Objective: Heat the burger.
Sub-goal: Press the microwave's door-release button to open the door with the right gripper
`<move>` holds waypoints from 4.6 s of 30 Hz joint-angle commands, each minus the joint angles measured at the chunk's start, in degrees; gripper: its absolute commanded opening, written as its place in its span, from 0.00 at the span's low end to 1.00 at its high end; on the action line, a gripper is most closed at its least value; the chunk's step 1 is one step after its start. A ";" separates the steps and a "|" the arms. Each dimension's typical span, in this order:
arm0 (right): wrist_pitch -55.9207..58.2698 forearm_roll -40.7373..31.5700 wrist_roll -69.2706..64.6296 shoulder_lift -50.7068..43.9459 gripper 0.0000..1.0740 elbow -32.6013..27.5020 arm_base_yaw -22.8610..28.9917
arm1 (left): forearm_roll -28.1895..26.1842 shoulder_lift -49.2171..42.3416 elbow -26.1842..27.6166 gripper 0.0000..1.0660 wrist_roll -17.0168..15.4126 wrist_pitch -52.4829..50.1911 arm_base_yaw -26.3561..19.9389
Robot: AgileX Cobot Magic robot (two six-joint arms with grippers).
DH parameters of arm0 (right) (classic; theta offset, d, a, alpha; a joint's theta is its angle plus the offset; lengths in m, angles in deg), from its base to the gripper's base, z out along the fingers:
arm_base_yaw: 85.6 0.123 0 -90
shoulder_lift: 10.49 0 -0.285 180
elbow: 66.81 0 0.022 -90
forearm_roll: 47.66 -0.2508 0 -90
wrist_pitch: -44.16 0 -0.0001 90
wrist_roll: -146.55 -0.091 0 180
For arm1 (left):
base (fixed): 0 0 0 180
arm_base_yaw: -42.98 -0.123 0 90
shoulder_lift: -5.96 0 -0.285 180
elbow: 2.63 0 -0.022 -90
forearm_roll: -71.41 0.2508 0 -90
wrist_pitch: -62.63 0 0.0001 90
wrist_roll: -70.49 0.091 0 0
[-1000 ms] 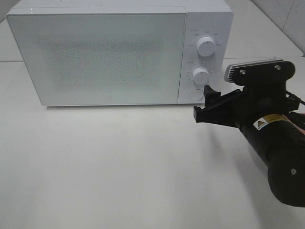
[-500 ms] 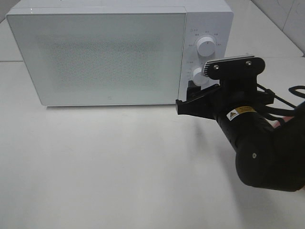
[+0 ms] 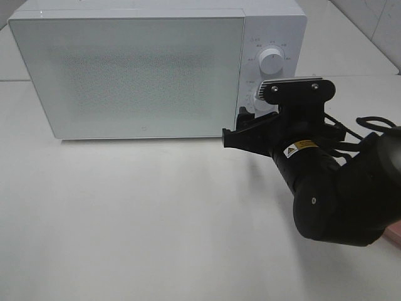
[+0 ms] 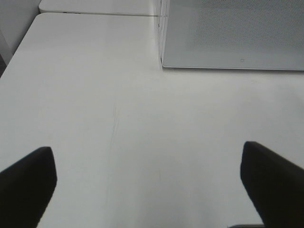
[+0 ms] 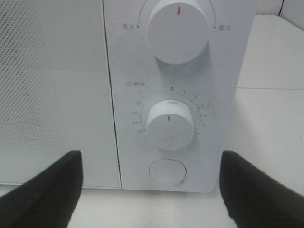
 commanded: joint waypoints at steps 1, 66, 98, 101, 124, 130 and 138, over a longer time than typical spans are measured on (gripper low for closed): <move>-6.07 -2.29 -5.96 -0.17 0.71 0.29 0.17 | -0.17 -0.97 0.06 0.92 -0.11 -0.74 0.06; 11.29 25.15 -102.50 4.70 0.00 0.29 -15.13 | -0.17 -0.97 0.06 0.92 -0.11 -0.74 0.06; 11.34 18.56 -99.92 13.41 0.00 10.83 -15.13 | -0.17 -0.97 0.06 0.92 -0.11 -0.74 0.06; 11.63 17.65 -99.18 13.81 0.00 11.69 -15.13 | -0.17 -0.97 0.06 0.92 -0.11 -0.74 0.06; 10.49 17.70 -98.03 14.50 0.00 12.32 -15.01 | -0.17 -0.97 0.06 0.92 -0.11 -0.74 0.06; 10.89 17.30 -97.98 14.50 0.00 12.32 -15.01 | -0.17 -0.97 0.06 0.92 -0.11 -0.74 0.06; 10.26 16.21 -97.98 14.50 0.00 12.32 -15.01 | -0.17 -0.97 0.06 0.92 -0.11 -0.74 0.06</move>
